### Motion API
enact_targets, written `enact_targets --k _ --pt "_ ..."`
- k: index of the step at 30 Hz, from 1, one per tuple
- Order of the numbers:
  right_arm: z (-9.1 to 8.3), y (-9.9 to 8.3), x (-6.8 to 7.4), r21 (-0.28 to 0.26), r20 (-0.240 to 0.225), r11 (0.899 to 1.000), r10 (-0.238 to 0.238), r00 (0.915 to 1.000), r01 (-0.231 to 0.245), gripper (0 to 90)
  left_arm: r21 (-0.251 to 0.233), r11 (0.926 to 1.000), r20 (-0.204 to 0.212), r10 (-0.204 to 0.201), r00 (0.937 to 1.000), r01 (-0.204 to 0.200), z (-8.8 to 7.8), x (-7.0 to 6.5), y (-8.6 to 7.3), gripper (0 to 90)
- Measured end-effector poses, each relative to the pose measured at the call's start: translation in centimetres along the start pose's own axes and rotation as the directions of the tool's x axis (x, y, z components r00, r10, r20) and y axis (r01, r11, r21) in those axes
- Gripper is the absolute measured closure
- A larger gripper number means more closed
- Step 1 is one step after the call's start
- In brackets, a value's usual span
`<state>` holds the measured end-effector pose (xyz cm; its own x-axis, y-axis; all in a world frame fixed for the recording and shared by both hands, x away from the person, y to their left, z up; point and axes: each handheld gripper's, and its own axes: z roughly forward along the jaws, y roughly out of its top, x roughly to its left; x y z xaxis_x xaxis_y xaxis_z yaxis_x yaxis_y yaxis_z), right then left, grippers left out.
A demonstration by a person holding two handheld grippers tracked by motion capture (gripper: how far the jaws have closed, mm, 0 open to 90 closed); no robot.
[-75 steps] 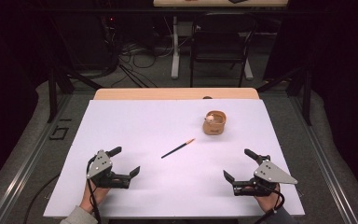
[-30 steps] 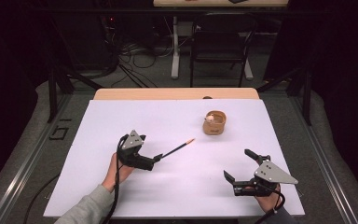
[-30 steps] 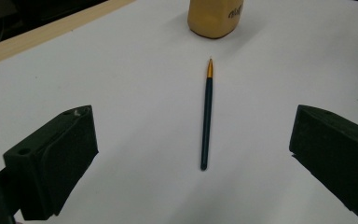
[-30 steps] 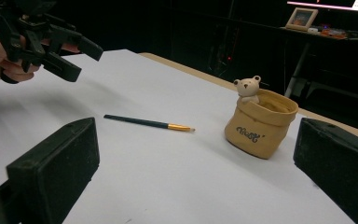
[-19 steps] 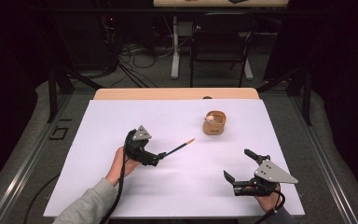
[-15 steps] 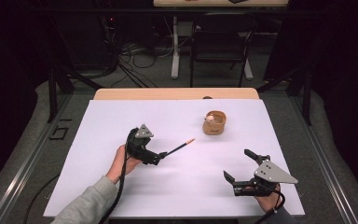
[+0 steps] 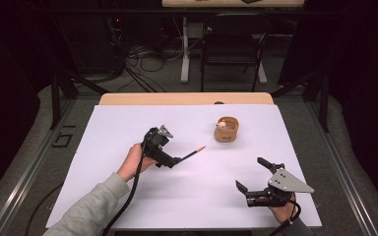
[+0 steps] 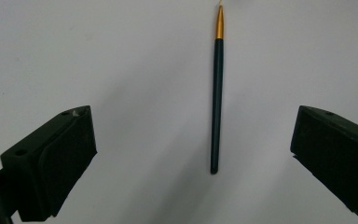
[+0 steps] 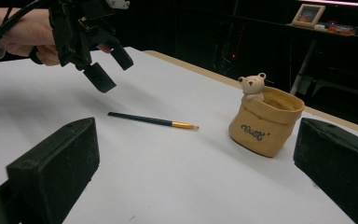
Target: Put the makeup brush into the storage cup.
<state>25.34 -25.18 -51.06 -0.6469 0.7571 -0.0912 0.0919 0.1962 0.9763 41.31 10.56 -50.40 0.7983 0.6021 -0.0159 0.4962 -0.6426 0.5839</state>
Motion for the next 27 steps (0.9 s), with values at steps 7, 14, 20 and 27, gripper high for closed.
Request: enact_targets --k 7,14,20,27 --pt "0.0 0.0 0.0 0.001 -0.002 1.000 0.000 1.0000 0.000 0.0 0.037 0.9993 -0.010 0.004 0.9999 -0.003 0.5 0.3 1.3 0.1" --pt "0.0 0.0 0.0 0.001 -0.004 1.000 -0.001 1.0000 0.001 0.0 0.090 0.9958 -0.023 0.017 0.9996 -0.015 1.2 0.4 2.2 0.1" --pt "0.1 0.0 0.0 -0.002 -0.004 1.000 -0.001 1.0000 0.001 0.0 0.122 0.9921 -0.023 0.034 0.9992 -0.031 1.6 0.3 2.8 0.3" --pt "0.1 0.0 0.0 -0.002 -0.003 1.000 0.000 1.0000 0.000 0.0 0.170 0.9842 -0.028 0.054 0.9981 -0.049 2.2 -0.2 3.6 2.2"
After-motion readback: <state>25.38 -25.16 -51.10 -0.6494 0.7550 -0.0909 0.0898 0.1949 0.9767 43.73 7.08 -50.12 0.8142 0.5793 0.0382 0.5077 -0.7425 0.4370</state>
